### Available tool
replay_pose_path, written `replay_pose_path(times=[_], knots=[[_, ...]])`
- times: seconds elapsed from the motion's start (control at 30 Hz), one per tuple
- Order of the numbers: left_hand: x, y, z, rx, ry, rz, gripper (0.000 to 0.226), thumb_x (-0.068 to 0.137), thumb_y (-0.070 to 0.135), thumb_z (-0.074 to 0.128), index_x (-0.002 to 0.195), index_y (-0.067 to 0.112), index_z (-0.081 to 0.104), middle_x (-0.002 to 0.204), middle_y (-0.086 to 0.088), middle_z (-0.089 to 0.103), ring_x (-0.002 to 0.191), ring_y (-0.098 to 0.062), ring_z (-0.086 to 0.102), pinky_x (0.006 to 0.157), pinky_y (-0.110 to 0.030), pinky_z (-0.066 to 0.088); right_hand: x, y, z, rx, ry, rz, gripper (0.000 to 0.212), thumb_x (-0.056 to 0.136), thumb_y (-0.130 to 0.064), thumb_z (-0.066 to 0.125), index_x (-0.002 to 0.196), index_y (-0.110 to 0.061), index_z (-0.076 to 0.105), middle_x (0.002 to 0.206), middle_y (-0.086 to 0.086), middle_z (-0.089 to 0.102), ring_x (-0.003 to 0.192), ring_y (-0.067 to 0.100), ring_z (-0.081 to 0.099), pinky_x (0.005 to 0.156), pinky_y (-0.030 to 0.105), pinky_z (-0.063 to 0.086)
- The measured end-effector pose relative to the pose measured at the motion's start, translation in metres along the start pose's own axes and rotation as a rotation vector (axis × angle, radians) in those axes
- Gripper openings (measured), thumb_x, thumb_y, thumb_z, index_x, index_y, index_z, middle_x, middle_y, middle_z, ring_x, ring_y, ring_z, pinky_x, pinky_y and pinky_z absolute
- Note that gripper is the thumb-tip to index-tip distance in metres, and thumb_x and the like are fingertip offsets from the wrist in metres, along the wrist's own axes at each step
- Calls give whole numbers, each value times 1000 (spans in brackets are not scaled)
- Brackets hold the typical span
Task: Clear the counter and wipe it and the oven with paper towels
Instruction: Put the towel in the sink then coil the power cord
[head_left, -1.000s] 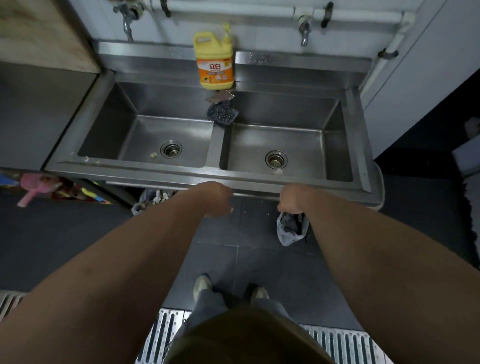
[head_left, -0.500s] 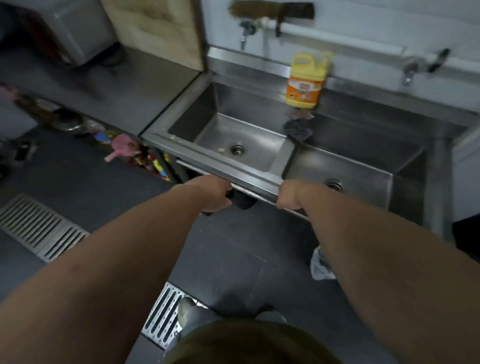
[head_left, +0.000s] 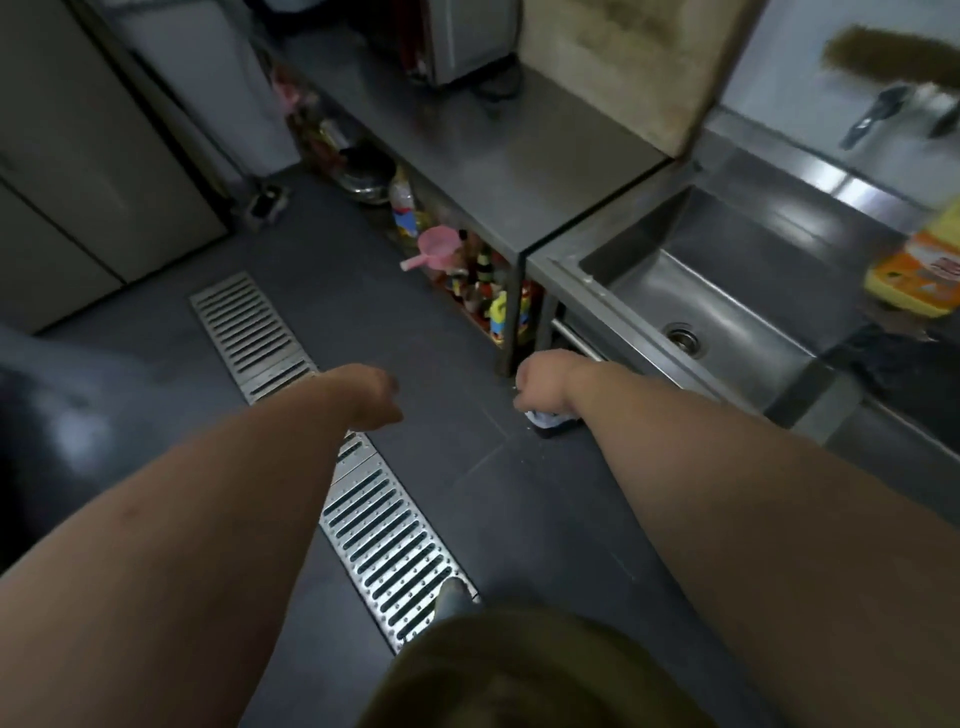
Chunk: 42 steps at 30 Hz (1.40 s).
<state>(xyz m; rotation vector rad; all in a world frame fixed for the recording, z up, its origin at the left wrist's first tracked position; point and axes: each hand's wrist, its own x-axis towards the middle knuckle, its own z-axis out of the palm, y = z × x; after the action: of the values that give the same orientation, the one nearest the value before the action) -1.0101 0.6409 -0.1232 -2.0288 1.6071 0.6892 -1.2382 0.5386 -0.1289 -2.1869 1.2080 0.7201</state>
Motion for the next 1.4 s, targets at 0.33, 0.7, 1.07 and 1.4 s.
replay_pose_path(times=[0.33,0.7,1.07,1.4], knots=[[36,-94,30,-99,-35,-34,57,95,47,56,145,21,50,146,-6,53,132,-28,51,108,-36,42,75,-77,-21,-83,-70,-57,20,89,-34,58,80,-16,62,83,4,61,86,25,62,74,35,51],[115,-105,-37,-122,-14,-114,58,98,46,55,149,22,44,150,-6,49,136,-27,46,109,-34,38,170,-62,-96,-155,-56,-115,46,88,-38,63,127,-13,63,126,8,61,110,26,59,97,40,51],[221,-64,-168,-144,60,-133,57,98,46,53,151,27,42,149,-7,50,136,-28,47,107,-33,38,304,-9,-206,-180,-89,-134,46,77,-43,69,114,-17,65,111,6,63,96,27,61,85,37,54],[293,-103,-220,-145,55,-134,57,96,46,53,150,29,42,150,-5,49,136,-27,46,107,-34,38,383,-52,-246,-179,-172,-269,26,82,-39,67,93,-16,60,99,5,61,93,25,61,78,33,50]])
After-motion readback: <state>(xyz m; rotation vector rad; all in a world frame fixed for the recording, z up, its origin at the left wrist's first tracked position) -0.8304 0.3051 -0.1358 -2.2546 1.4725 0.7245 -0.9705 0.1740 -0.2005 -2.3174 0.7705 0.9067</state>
